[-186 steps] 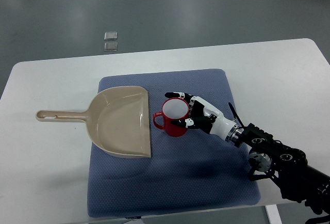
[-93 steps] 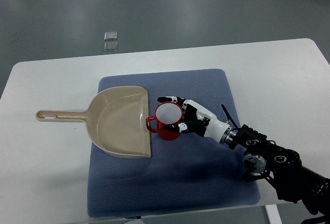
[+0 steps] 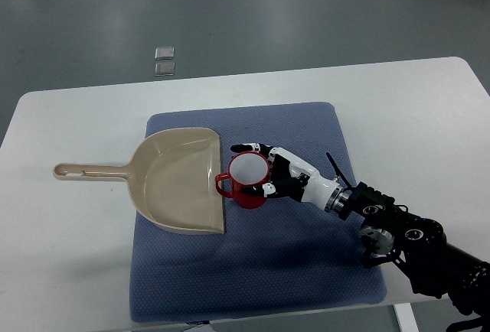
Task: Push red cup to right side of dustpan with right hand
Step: 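Keep pushing the mug with the right hand against the dustpan's edge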
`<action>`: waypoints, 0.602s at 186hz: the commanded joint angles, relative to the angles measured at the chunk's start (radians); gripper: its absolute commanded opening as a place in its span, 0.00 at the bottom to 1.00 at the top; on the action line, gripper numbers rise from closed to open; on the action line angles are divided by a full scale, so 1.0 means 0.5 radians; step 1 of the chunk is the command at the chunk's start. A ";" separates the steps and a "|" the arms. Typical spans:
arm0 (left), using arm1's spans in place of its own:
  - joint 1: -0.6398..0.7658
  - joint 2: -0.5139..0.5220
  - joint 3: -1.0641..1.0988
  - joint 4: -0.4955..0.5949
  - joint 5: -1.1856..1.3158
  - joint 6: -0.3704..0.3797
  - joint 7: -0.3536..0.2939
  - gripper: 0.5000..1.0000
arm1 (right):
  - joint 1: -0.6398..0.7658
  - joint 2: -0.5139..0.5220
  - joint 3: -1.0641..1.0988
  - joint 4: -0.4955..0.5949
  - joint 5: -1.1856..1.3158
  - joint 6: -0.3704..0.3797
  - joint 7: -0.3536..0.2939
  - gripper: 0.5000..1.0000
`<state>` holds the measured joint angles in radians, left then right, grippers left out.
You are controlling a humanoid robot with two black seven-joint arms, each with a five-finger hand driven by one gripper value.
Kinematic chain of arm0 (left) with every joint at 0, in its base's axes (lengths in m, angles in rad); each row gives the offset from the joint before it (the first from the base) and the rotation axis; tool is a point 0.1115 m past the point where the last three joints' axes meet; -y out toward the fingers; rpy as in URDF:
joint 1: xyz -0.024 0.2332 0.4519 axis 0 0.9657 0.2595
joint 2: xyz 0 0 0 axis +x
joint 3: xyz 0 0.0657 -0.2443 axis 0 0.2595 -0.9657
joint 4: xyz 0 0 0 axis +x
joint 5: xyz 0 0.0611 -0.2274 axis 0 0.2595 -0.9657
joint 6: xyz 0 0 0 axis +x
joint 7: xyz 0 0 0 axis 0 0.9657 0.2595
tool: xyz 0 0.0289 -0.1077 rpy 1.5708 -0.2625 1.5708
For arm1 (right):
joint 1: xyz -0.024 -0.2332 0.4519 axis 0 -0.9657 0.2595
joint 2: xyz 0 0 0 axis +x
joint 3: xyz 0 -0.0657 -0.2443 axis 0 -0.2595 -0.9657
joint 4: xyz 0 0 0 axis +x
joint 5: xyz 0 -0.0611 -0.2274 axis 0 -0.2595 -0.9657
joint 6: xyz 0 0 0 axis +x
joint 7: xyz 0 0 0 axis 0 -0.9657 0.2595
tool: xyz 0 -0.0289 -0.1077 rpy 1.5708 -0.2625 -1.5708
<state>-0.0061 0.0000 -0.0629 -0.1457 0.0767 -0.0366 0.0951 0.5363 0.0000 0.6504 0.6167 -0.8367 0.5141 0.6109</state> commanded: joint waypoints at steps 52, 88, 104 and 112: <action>0.000 0.000 0.000 0.000 0.000 0.000 0.000 1.00 | -0.002 0.000 -0.028 0.012 -0.008 0.000 0.000 0.83; 0.000 0.000 0.000 0.000 0.000 0.000 0.000 1.00 | 0.001 0.000 -0.031 0.043 -0.005 -0.004 0.000 0.84; 0.000 0.000 0.000 0.000 0.000 0.000 0.000 1.00 | 0.004 0.000 -0.034 0.055 -0.008 0.000 0.000 0.84; 0.000 0.000 0.000 0.000 0.000 0.000 0.000 1.00 | 0.004 0.000 -0.034 0.058 -0.008 0.000 0.000 0.84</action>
<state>-0.0061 0.0000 -0.0629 -0.1457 0.0767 -0.0367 0.0952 0.5375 0.0000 0.6342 0.6395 -0.8406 0.5130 0.6109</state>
